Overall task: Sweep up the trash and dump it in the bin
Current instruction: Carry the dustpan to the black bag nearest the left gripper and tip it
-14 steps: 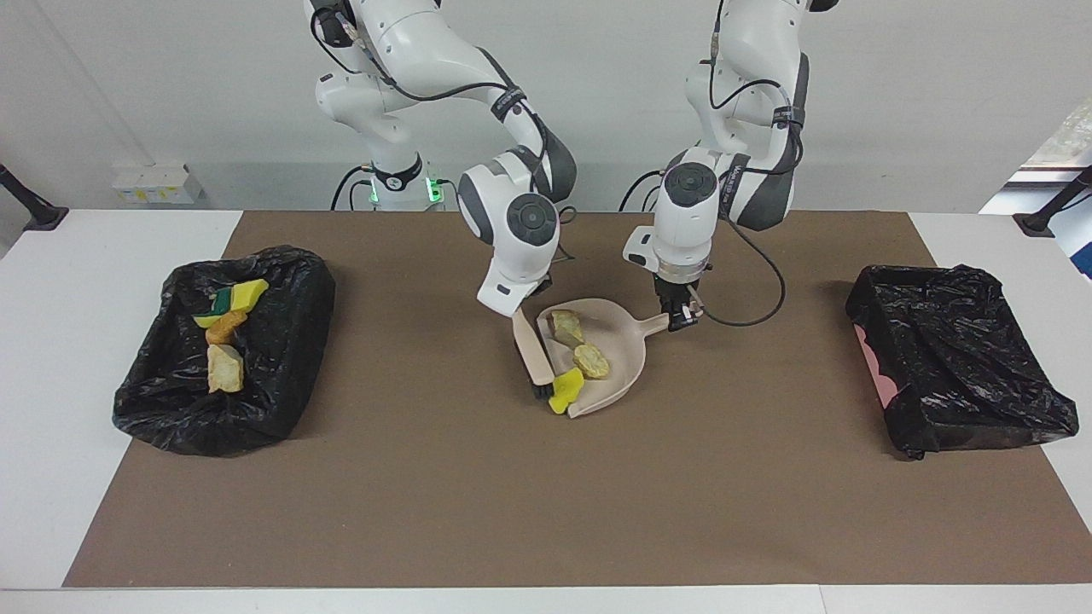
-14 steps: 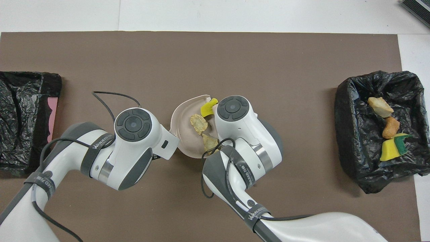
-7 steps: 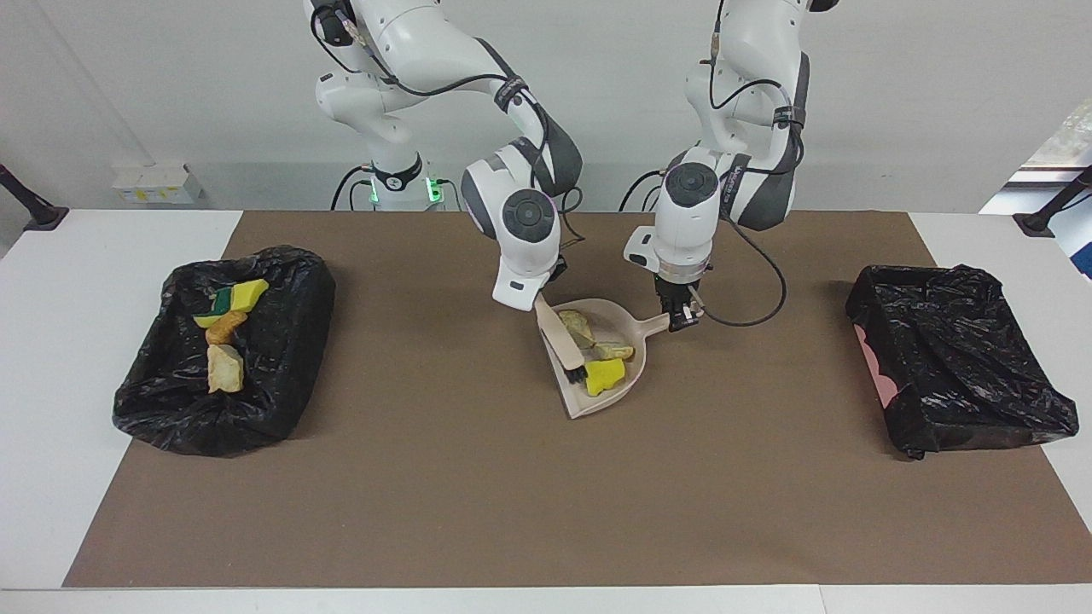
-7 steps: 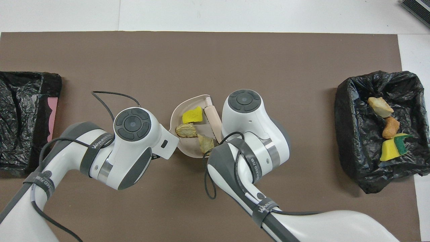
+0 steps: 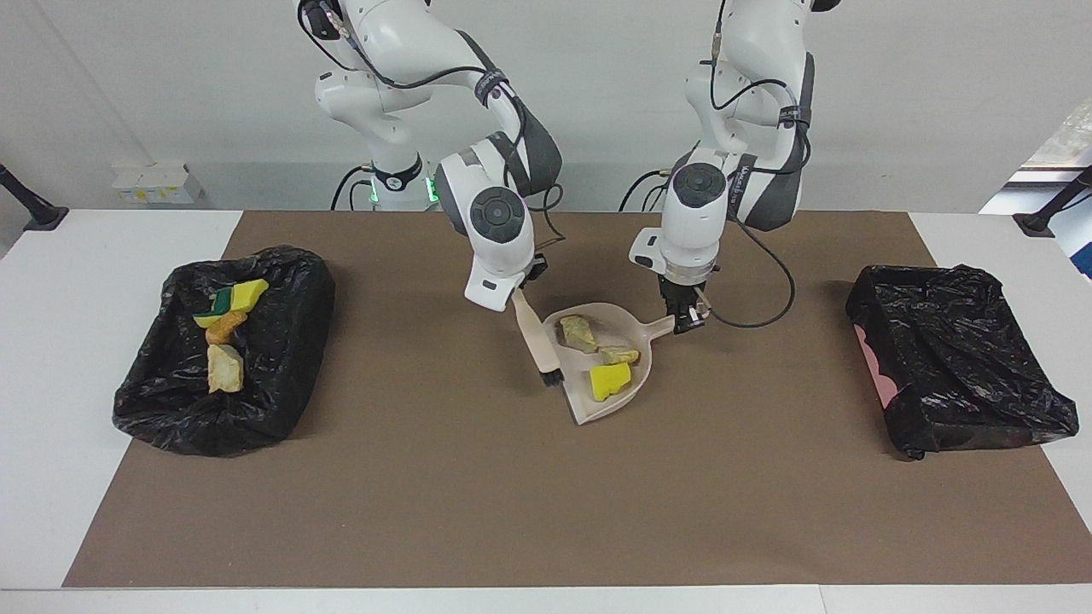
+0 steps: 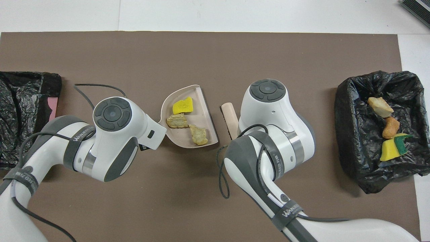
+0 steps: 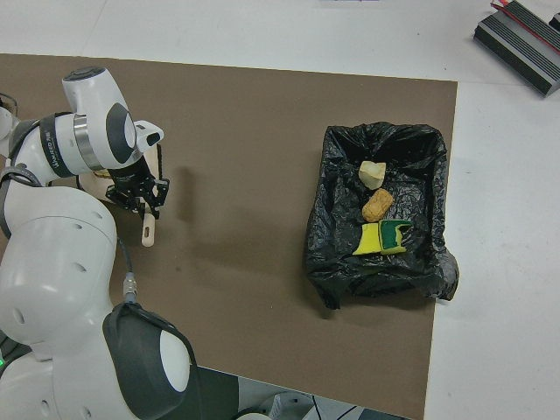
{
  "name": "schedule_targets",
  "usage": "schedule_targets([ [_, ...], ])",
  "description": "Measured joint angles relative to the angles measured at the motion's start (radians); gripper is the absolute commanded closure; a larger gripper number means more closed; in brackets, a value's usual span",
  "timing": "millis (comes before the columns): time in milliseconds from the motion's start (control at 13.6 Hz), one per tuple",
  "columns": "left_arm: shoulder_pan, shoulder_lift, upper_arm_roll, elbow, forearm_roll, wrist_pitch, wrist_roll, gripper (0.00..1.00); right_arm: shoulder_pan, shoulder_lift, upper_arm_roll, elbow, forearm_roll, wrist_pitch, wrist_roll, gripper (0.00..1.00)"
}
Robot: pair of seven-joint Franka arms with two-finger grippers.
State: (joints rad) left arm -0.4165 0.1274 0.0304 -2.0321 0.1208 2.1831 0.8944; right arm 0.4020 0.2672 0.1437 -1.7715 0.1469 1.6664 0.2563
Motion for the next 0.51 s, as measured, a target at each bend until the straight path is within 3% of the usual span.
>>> schedule_targets([
  [513,0.247,-0.119,0.007,0.061,-0.003,-0.097,0.329,1.0,0.182,-0.049,0.006,-0.1,0.07,0.052,0.293,1.0],
])
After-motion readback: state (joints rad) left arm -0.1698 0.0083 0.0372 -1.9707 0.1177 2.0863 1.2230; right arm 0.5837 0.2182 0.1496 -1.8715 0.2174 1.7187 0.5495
